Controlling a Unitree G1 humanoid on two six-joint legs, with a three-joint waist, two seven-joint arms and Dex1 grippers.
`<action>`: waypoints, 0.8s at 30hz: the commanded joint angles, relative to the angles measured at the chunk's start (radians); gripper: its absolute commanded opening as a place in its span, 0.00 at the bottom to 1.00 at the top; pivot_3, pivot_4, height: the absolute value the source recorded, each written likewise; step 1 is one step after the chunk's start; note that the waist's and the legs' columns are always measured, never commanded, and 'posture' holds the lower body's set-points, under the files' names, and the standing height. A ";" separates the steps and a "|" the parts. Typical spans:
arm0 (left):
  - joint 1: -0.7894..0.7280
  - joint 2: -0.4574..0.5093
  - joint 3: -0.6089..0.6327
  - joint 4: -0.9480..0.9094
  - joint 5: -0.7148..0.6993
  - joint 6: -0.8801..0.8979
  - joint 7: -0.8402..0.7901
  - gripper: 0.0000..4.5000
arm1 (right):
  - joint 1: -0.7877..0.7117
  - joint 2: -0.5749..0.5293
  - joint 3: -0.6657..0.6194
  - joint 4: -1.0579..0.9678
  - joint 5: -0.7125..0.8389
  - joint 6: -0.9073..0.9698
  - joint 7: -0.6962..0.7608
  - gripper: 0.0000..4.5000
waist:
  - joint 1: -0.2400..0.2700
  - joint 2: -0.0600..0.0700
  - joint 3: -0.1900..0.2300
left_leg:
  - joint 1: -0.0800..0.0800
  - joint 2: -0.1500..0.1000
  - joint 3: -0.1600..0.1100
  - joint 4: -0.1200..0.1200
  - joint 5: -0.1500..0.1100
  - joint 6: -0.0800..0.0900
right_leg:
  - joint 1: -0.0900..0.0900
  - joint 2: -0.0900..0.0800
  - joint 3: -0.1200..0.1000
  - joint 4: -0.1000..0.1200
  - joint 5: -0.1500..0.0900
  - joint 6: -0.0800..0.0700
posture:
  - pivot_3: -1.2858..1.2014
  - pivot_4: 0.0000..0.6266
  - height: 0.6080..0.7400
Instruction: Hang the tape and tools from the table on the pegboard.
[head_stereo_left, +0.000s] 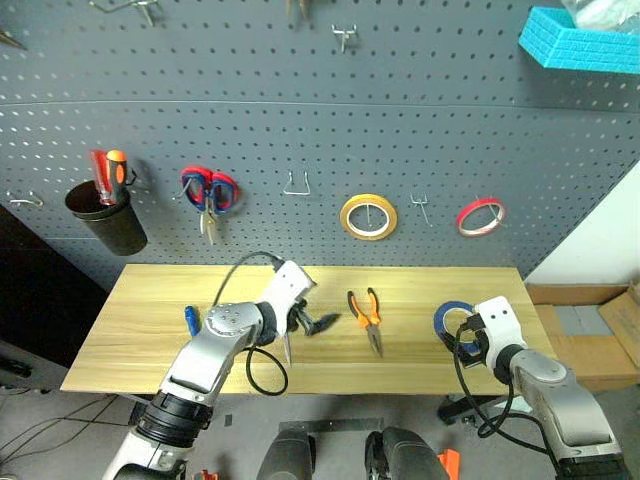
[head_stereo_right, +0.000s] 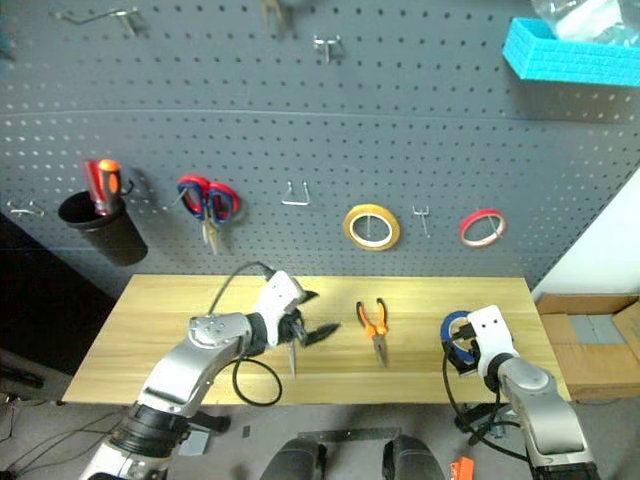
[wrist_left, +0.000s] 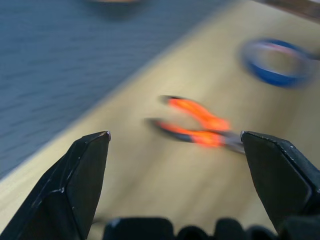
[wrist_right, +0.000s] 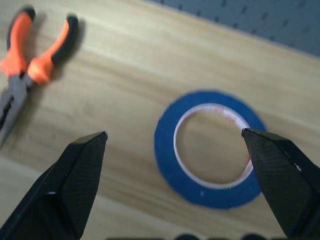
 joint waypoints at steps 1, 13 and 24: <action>-0.061 -0.005 -0.075 -0.001 0.003 -0.031 -0.095 1.00 | -0.049 -0.029 0.011 0.031 0.014 0.011 0.054 1.00 | -0.008 -0.002 0.017 | 0.000 0.000 0.000 0.000 0.000 0.000 | -0.002 0.000 -0.001 0.000 0.000 0.000 | 0.57 0.39 1.00; -0.192 -0.125 -0.143 0.176 0.059 -0.155 -0.136 1.00 | -0.199 -0.093 0.042 0.280 -0.007 -0.017 0.151 1.00 | -0.032 -0.004 0.096 | -0.019 0.000 0.000 0.001 0.000 0.000 | -0.015 0.000 0.000 0.000 0.001 0.002 | 0.55 0.55 1.00; -0.187 -0.146 -0.146 0.163 0.067 -0.156 -0.156 1.00 | -0.303 -0.084 0.089 0.445 -0.021 -0.053 0.234 1.00 | -0.037 -0.007 0.145 | -0.018 0.001 -0.001 0.002 0.000 0.000 | -0.015 -0.001 0.002 0.001 0.001 0.003 | 0.56 0.62 1.00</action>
